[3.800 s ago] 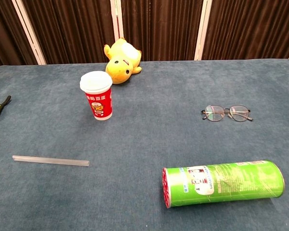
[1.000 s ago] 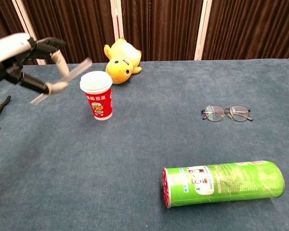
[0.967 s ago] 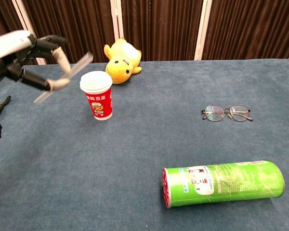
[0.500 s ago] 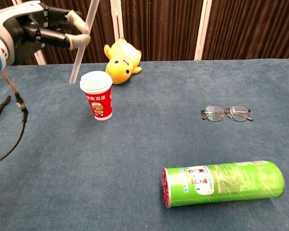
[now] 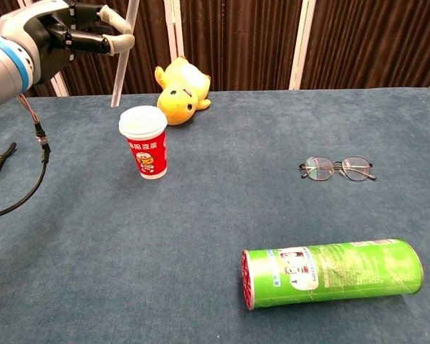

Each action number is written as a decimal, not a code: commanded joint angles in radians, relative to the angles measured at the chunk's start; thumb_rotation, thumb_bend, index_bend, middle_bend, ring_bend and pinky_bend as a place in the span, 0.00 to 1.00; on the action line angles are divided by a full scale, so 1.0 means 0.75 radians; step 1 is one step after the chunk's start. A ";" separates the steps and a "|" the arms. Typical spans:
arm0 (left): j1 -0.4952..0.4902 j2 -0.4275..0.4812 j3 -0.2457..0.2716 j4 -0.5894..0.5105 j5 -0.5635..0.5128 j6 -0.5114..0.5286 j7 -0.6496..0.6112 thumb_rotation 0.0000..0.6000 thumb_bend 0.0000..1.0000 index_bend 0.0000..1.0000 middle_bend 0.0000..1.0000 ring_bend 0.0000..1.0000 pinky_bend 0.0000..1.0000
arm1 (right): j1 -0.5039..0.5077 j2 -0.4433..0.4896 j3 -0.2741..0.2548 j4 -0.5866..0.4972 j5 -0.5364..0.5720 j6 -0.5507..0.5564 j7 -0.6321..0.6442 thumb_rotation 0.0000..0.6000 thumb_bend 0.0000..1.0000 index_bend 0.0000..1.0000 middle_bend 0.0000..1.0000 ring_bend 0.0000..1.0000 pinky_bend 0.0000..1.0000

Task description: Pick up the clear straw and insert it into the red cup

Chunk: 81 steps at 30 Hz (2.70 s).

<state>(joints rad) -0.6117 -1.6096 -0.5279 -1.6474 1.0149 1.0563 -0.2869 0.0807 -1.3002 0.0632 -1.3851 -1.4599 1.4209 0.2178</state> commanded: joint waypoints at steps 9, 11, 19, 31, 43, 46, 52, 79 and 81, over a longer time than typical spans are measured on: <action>-0.065 -0.047 0.011 0.153 0.019 -0.061 -0.106 1.00 0.37 0.56 0.02 0.00 0.00 | 0.002 -0.002 0.001 0.005 0.004 -0.011 0.005 1.00 0.03 0.00 0.00 0.00 0.00; -0.077 -0.059 0.009 0.172 0.018 -0.069 -0.127 1.00 0.37 0.56 0.02 0.00 0.00 | 0.004 -0.004 0.001 0.008 0.005 -0.013 0.007 1.00 0.03 0.00 0.00 0.00 0.00; -0.107 -0.092 0.021 0.226 0.034 -0.083 -0.175 1.00 0.37 0.56 0.02 0.00 0.00 | 0.006 -0.005 0.000 0.014 0.010 -0.026 0.018 1.00 0.03 0.00 0.00 0.00 0.00; -0.113 -0.096 0.042 0.229 0.059 -0.071 -0.209 1.00 0.37 0.56 0.03 0.00 0.00 | 0.007 -0.006 0.003 0.016 0.018 -0.035 0.019 1.00 0.03 0.00 0.00 0.00 0.00; -0.106 -0.087 0.068 0.240 0.053 -0.072 -0.219 1.00 0.37 0.56 0.02 0.00 0.00 | 0.006 -0.005 0.003 0.012 0.021 -0.038 0.015 1.00 0.03 0.00 0.00 0.00 0.00; -0.105 -0.094 0.077 0.253 0.054 -0.076 -0.232 1.00 0.37 0.56 0.02 0.00 0.00 | 0.007 -0.005 0.004 0.013 0.022 -0.038 0.015 1.00 0.03 0.00 0.00 0.00 0.00; -0.102 -0.113 0.097 0.293 0.068 -0.083 -0.269 1.00 0.37 0.56 0.03 0.00 0.00 | 0.006 -0.005 0.004 0.011 0.024 -0.040 0.018 1.00 0.03 0.00 0.00 0.00 0.00; -0.087 -0.100 0.118 0.306 0.165 -0.054 -0.376 1.00 0.37 0.56 0.03 0.00 0.00 | 0.005 -0.005 0.004 0.010 0.022 -0.041 0.018 1.00 0.03 0.00 0.00 0.00 0.00; -0.083 -0.099 0.123 0.305 0.169 -0.053 -0.384 1.00 0.37 0.56 0.03 0.00 0.00 | 0.005 -0.005 0.003 0.009 0.022 -0.040 0.017 1.00 0.03 0.00 0.00 0.00 0.00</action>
<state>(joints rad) -0.6753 -1.6842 -0.4367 -1.4184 1.1402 1.0160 -0.5734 0.0846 -1.3042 0.0658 -1.3788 -1.4437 1.3907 0.2305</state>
